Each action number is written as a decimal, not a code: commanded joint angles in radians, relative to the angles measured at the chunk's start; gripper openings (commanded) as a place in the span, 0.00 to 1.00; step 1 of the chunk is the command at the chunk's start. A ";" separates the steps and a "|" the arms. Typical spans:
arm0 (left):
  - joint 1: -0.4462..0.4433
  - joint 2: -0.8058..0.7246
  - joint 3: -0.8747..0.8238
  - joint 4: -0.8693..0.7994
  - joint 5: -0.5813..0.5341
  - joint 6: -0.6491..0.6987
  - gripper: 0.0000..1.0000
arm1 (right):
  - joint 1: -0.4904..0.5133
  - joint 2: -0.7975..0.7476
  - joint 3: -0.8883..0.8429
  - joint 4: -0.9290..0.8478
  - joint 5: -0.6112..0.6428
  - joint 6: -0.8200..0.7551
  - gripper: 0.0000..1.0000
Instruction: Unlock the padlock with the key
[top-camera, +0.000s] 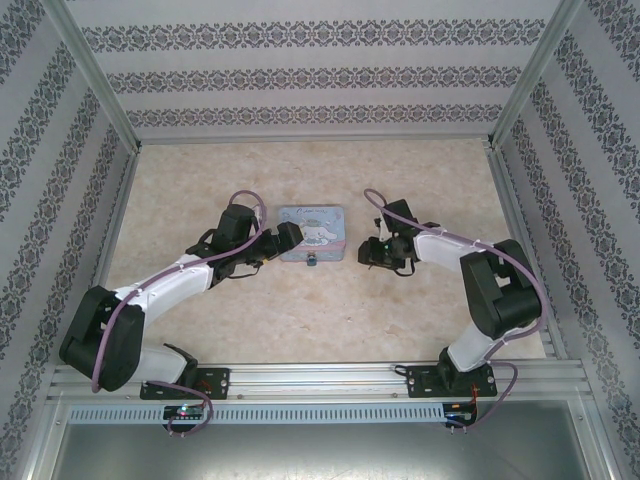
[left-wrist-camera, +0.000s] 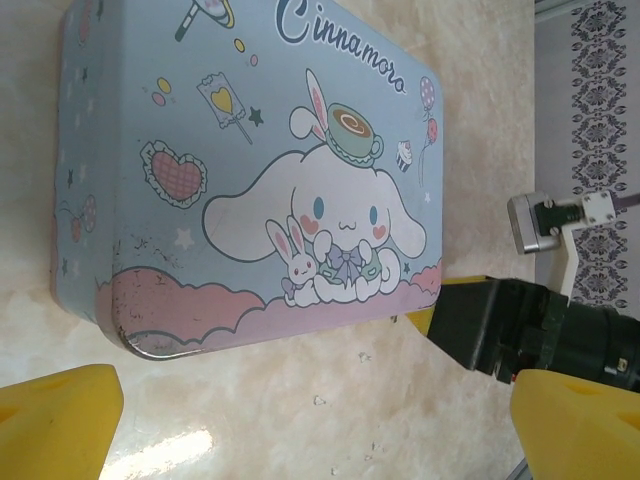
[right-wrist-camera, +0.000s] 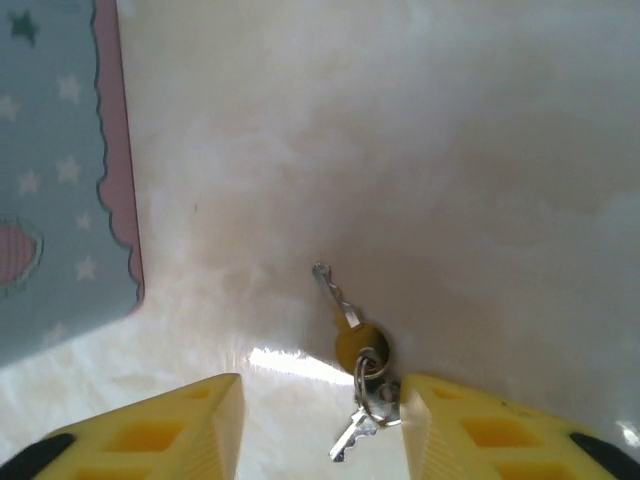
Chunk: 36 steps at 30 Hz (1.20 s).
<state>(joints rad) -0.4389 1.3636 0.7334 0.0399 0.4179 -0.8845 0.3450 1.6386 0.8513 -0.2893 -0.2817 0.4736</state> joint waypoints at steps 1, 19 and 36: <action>-0.014 0.004 0.029 0.042 0.000 -0.008 0.99 | 0.017 -0.065 -0.002 -0.043 0.093 -0.003 0.52; -0.014 0.012 0.041 0.032 -0.005 -0.004 1.00 | 0.106 0.081 0.145 -0.179 0.291 -0.120 0.52; -0.014 0.038 0.059 0.040 0.000 -0.009 0.99 | 0.117 0.124 0.114 -0.147 0.291 -0.105 0.40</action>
<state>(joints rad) -0.4397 1.3952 0.7597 0.0467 0.4179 -0.8875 0.4435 1.7355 0.9810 -0.4412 -0.0063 0.3668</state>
